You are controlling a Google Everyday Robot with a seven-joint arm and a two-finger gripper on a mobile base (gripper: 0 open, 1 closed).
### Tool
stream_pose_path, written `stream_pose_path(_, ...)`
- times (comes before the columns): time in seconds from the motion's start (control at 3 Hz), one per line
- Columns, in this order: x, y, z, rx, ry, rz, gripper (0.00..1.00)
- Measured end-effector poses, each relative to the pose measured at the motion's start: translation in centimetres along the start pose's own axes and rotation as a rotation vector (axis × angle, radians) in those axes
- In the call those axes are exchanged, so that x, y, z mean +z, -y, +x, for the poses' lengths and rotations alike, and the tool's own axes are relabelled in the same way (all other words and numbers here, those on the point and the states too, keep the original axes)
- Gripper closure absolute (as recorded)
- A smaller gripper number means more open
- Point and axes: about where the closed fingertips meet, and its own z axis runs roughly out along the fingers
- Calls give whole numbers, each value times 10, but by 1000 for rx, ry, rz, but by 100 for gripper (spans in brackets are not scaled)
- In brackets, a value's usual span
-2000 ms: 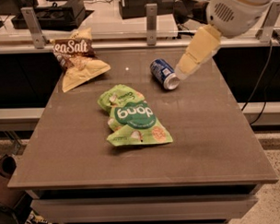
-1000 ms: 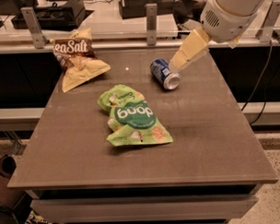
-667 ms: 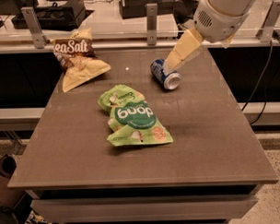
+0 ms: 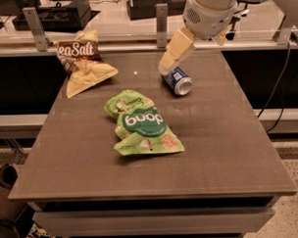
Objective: Place pepsi can upright
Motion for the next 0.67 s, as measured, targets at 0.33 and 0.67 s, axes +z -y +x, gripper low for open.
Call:
stream_pose_path(0.33,10,-2,-22,-29,-47,5,0)
stream_pose_path(0.67,29,4,-38,-14,-64,-21,0)
